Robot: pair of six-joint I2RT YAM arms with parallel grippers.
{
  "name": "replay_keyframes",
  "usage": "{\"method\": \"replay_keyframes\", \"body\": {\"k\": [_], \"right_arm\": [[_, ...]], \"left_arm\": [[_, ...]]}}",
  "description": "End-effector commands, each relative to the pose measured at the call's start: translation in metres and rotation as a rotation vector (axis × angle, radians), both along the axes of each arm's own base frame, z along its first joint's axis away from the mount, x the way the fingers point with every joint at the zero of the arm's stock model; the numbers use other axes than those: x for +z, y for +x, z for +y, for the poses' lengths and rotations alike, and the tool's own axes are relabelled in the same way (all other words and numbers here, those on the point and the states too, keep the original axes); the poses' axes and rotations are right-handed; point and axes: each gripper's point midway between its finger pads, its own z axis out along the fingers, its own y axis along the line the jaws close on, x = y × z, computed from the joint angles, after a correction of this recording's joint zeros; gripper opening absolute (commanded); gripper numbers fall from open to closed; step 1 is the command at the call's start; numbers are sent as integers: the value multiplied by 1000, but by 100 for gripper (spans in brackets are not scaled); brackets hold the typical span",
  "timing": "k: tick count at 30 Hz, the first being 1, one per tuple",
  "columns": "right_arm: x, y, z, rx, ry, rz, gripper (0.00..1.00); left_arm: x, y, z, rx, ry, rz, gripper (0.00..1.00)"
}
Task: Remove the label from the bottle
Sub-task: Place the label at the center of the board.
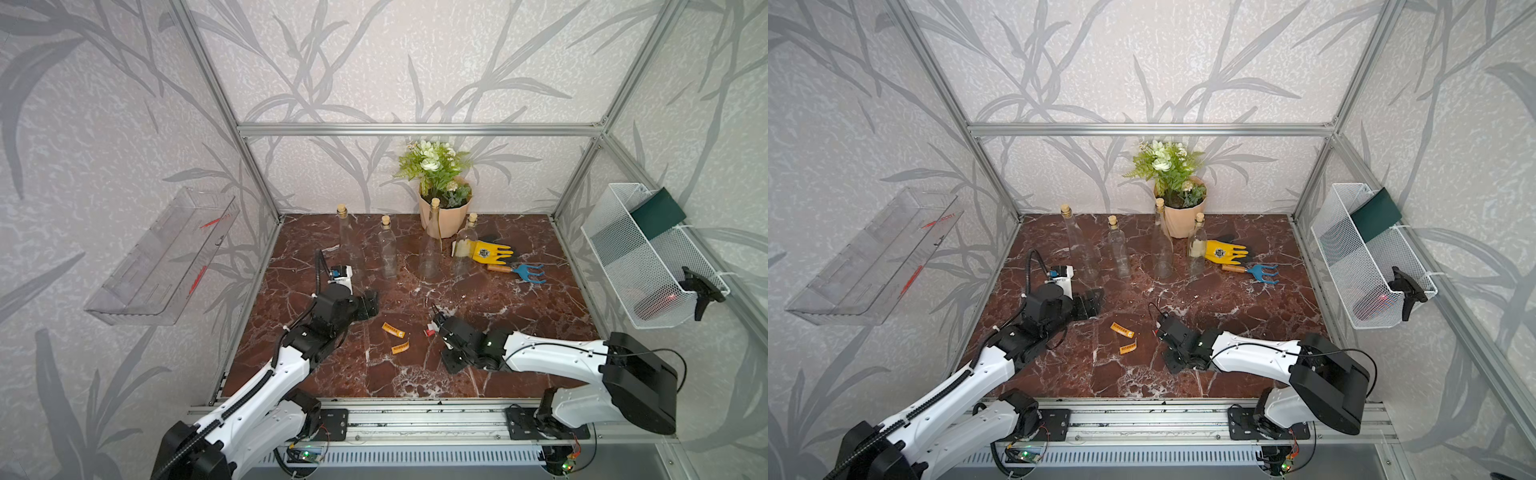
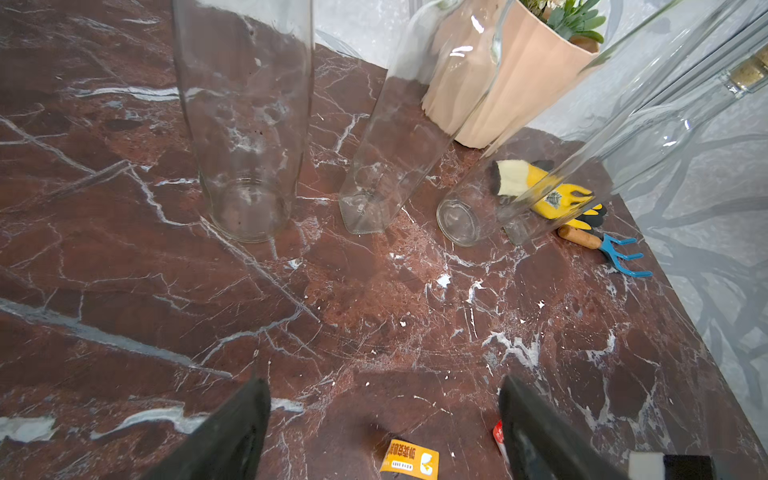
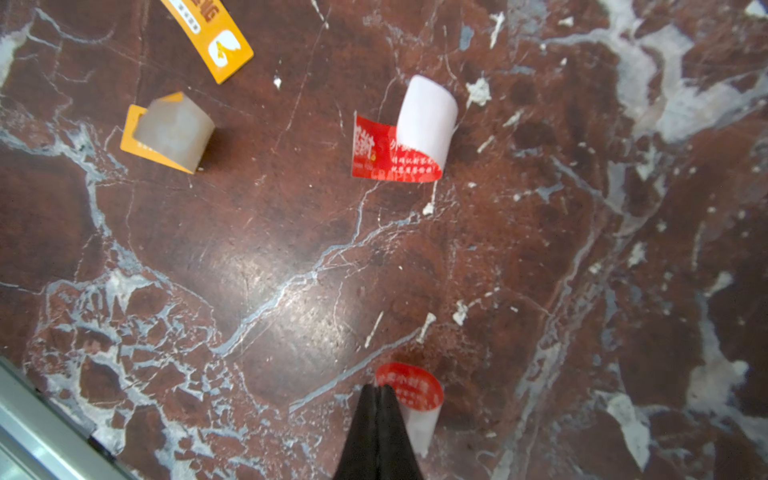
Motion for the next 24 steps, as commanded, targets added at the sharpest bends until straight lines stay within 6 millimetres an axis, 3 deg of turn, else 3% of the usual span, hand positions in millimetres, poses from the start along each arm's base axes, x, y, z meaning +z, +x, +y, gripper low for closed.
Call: {"method": "replay_keyframes", "body": {"k": [1,17,24], "right_arm": [[-7,-4,1,0,-4,18,0],[-13,-4,8,2,-1,34,0],[-12,-4,9,7,-5,37,12]], "left_arm": [[-2,0,0,5,1,2,86],[-6,-4,3,11,2,5,86],[-5,-5,5,16,2,-1,86]]}}
